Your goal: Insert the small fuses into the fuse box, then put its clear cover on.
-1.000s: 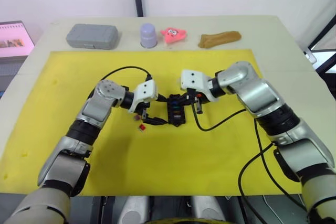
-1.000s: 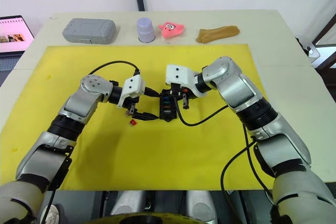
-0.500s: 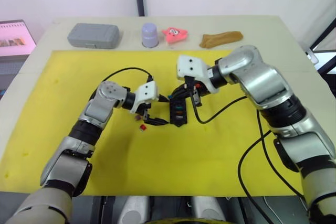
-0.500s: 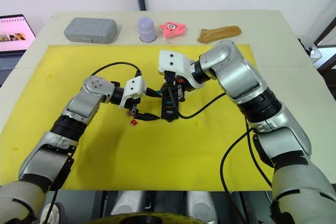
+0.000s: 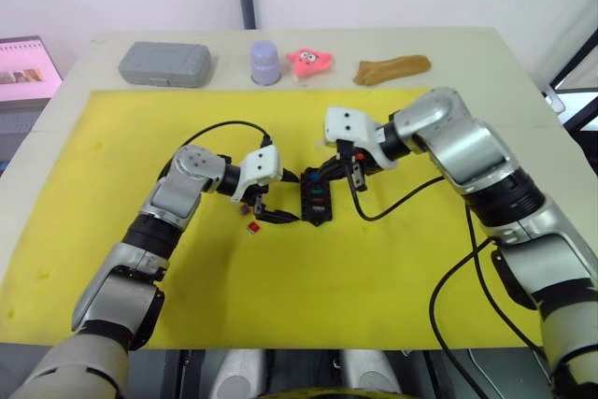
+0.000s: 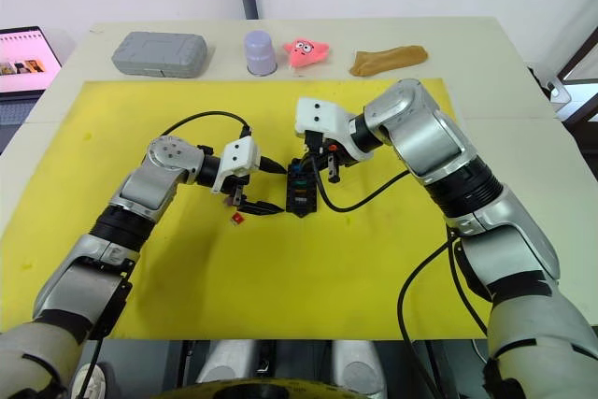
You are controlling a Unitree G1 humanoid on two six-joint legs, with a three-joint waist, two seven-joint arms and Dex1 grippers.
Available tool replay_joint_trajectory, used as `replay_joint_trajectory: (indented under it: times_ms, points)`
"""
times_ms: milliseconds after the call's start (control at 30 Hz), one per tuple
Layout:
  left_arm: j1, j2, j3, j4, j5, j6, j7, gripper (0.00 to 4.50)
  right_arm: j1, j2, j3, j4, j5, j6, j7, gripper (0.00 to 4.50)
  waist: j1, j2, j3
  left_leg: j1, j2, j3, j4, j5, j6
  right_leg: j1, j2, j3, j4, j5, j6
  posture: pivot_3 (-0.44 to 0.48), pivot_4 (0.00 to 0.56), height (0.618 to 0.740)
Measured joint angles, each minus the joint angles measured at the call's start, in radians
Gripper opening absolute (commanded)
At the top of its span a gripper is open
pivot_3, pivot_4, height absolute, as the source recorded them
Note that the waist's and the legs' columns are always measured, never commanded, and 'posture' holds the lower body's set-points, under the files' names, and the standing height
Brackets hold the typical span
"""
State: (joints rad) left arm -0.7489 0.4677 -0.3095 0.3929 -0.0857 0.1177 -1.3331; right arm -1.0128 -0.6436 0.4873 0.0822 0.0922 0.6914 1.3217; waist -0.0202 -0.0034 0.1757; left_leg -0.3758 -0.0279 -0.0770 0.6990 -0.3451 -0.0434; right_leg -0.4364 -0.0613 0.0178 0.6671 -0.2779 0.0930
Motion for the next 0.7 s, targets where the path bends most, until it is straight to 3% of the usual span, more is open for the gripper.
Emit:
replay_joint_trajectory:
  times_ms: [700]
  points:
    - [0.0,0.0,0.0,-0.001,0.01,0.001,-0.002,4.44,0.018,0.03,0.0,0.079,0.006,-0.033,-0.002,0.0,0.0,0.0,0.0,0.0,0.0,0.0,0.0,0.0,0.0,0.0,0.0,0.0,0.0,0.0,0.0,0.0,0.15,0.74]
